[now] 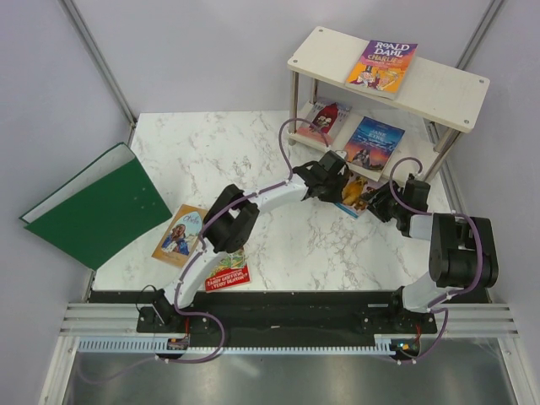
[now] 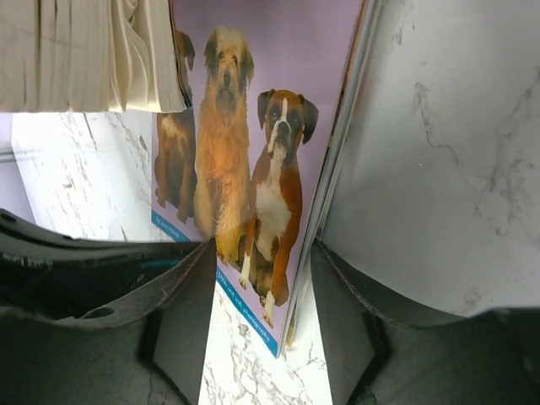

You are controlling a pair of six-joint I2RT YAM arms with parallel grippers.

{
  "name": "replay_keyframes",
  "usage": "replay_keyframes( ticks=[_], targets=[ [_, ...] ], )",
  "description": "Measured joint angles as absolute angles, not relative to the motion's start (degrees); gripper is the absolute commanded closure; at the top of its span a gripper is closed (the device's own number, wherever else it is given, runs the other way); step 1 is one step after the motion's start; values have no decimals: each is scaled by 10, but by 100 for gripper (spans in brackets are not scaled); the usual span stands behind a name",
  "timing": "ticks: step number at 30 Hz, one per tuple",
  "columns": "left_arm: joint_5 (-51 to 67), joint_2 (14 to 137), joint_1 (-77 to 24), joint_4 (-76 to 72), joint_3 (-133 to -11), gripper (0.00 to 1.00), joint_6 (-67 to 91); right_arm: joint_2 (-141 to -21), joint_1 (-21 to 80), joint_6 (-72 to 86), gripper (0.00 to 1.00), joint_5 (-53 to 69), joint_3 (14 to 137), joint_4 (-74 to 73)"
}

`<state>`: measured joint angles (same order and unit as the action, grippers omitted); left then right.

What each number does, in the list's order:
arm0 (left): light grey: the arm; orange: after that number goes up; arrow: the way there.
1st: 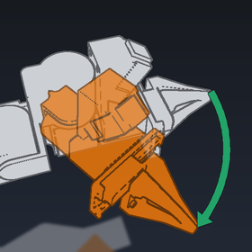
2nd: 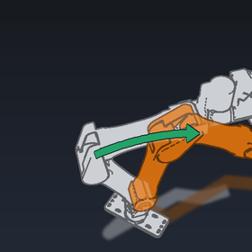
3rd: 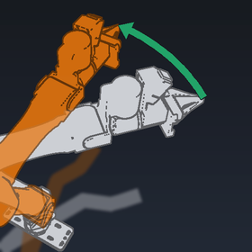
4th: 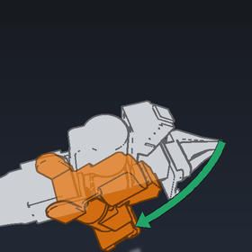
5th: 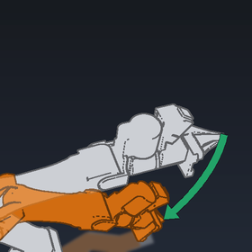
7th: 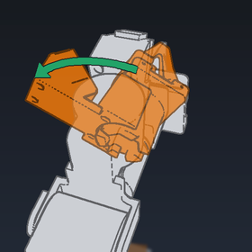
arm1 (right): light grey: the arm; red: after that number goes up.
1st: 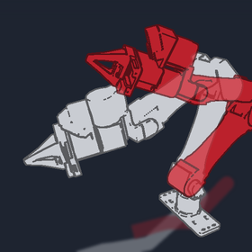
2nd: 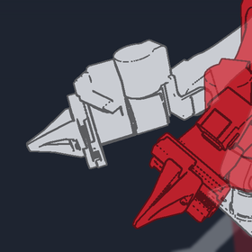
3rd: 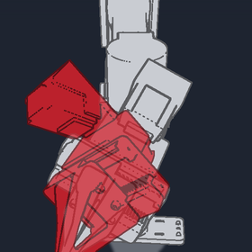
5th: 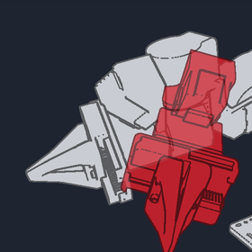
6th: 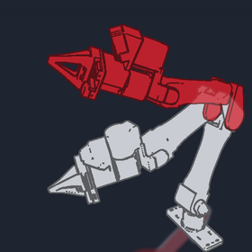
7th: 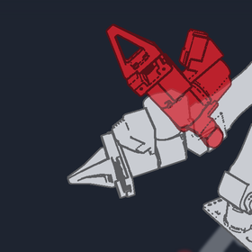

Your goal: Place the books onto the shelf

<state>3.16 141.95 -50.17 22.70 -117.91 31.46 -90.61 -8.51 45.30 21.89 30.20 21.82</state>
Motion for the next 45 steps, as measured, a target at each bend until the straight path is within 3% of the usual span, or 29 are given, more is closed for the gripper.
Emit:
replay_keyframes(
  ticks=[10, 19, 25, 31, 33, 35, 36, 45],
  targets=[
    [109, 1356, -542, 279, -1083, 98, 326, -938, -74, 437, 62, 277, 302, 252],
    [135, 1353, -563, 298, -1080, 98, 327, -957, -50, 448, 63, 314, 298, 275],
    [39, 1289, -562, 334, -1011, 98, 312, -958, -50, 453, 57, 315, 298, 273],
    [-37, 1221, -528, 331, -990, 75, 288, -953, -49, 458, 54, 310, 298, 271],
    [-34, 1203, -502, 300, -990, 73, 281, -948, -48, 458, 54, 304, 298, 266],
    [-22, 1198, -474, 275, -996, 93, 278, -943, -48, 457, 53, 297, 298, 259],
    [-12, 1201, -458, 267, -1007, 98, 275, -941, -48, 457, 53, 294, 298, 256],
    [9, 1371, -422, 273, -1243, 98, 263, -935, -47, 464, 54, 261, 304, 246]
  ],
)
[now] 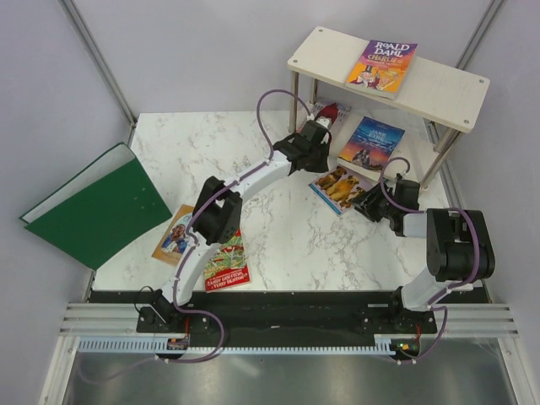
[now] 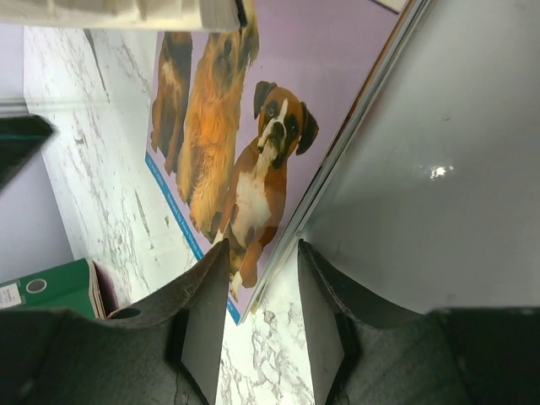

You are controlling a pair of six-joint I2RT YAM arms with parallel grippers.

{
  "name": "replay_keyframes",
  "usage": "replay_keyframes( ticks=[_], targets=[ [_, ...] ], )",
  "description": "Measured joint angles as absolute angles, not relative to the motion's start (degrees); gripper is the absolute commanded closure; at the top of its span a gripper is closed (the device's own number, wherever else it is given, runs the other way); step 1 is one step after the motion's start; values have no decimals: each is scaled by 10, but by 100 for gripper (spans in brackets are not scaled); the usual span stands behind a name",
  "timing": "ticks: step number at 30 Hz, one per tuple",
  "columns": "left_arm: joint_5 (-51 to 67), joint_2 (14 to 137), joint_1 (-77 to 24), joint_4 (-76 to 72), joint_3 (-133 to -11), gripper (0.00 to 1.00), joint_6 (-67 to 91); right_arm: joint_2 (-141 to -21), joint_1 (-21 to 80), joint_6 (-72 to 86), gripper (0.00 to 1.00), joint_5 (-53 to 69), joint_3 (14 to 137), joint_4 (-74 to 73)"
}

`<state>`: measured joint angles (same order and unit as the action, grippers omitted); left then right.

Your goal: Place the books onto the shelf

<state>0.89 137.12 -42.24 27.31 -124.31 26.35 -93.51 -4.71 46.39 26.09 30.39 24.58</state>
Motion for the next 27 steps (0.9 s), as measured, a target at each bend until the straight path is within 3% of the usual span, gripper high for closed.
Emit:
replay_keyframes(
  ticks=[20, 27],
  targets=[
    [79, 1442, -460, 331, -1252, 98, 285, -971, -31, 513, 59, 204, 321, 303],
    [93, 1443, -471, 332, -1252, 98, 288, -991, -1, 517, 76, 170, 338, 314]
  ],
)
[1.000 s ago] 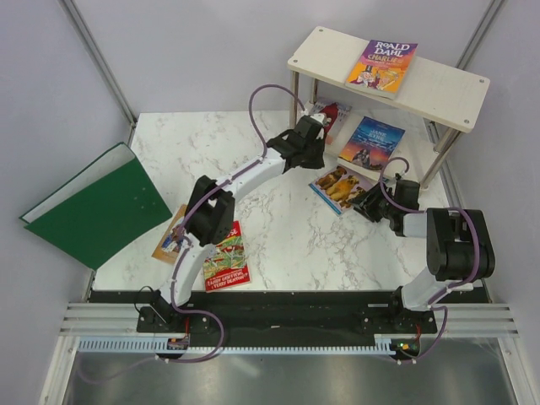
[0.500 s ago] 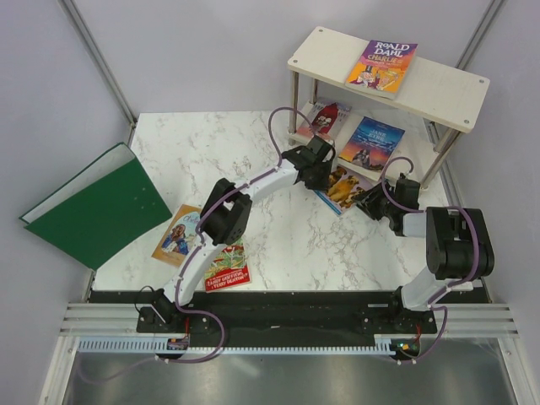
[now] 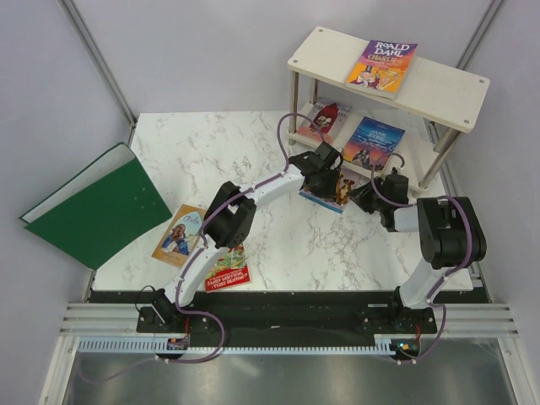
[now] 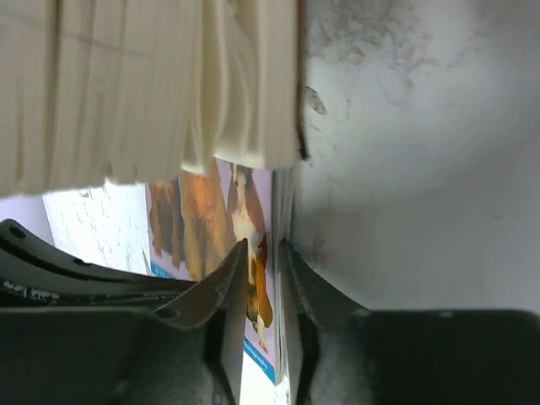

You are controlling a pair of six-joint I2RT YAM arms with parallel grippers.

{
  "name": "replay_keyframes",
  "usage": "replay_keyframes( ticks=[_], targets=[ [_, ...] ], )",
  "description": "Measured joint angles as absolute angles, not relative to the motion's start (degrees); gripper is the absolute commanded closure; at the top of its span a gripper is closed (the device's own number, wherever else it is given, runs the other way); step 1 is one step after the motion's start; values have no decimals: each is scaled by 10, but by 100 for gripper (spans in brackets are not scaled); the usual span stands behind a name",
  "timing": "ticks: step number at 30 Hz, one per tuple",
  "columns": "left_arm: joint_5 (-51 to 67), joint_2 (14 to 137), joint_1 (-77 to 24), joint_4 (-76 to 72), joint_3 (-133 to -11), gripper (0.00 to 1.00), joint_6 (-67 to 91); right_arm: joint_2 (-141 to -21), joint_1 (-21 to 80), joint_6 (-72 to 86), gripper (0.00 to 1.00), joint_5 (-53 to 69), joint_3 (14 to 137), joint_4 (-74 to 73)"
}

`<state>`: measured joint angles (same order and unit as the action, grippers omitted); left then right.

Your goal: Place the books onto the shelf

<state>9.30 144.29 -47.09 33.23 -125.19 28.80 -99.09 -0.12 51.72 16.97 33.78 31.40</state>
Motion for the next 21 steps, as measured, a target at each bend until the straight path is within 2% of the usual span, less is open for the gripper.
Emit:
replay_keyframes(
  ticks=[2, 13, 21],
  targets=[
    [97, 1443, -471, 335, -1252, 98, 289, -1003, 7, 522, 78, 169, 339, 335],
    [122, 1428, -471, 319, -1216, 98, 296, -1076, 43, 532, 76, 214, 387, 386],
    [69, 1309, -480, 310, -1041, 98, 301, -1086, 66, 514, 71, 271, 409, 352]
  ],
)
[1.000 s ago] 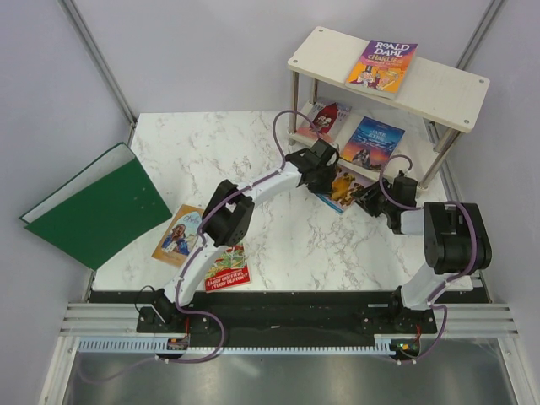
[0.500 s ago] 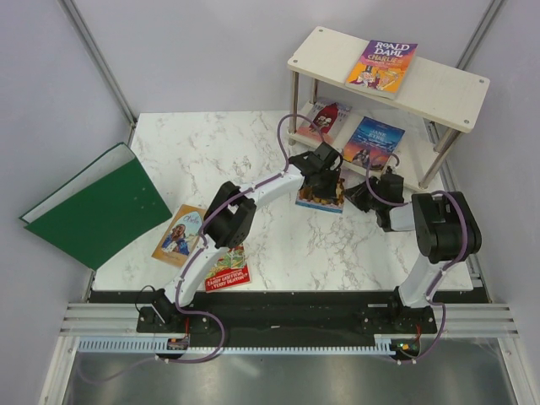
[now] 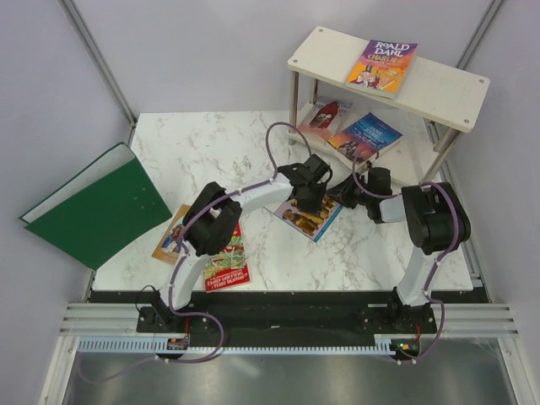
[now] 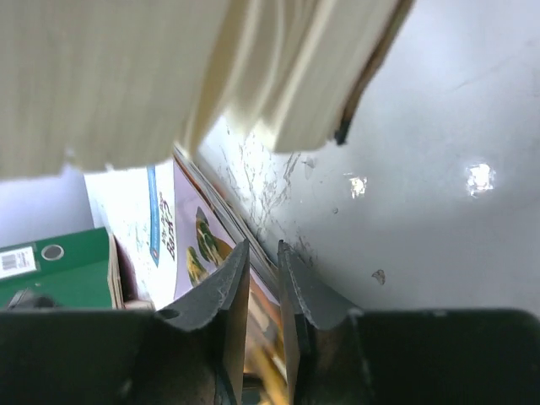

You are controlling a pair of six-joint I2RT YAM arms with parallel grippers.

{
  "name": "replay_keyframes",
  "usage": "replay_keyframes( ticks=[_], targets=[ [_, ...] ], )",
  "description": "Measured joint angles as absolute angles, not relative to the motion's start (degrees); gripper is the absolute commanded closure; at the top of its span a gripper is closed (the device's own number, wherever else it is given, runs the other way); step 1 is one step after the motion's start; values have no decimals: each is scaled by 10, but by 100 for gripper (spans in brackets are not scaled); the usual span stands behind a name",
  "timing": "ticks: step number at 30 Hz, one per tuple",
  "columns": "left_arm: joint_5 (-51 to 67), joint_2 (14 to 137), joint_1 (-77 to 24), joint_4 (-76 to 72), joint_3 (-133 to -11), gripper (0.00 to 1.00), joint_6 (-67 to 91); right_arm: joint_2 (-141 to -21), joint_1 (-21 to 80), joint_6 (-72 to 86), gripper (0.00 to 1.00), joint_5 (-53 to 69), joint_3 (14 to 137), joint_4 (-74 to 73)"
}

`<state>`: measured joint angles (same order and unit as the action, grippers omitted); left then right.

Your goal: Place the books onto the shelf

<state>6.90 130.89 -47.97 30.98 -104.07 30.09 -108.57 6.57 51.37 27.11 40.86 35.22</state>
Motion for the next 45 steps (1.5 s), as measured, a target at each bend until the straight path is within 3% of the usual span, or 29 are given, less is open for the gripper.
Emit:
replay_keyframes(
  ticks=[11, 18, 34, 41, 42, 45],
  targets=[
    [0, 1077, -421, 326, -836, 98, 303, -1064, 67, 456, 68, 293, 442, 238],
    [-6, 1088, -425, 333, -763, 98, 316, -1031, 70, 431, 67, 290, 428, 191],
    [-27, 1115, -421, 333, -756, 98, 333, -955, 88, 401, 67, 289, 372, 140],
    [-29, 1115, -421, 332, -755, 98, 334, -810, 89, 352, 64, 213, 376, 47],
    [-29, 1115, -421, 332, -755, 98, 334, -791, 89, 342, 66, 202, 383, 37],
    [-29, 1115, -421, 332, -755, 98, 334, -753, 92, 301, 100, 161, 429, -3]
  ],
)
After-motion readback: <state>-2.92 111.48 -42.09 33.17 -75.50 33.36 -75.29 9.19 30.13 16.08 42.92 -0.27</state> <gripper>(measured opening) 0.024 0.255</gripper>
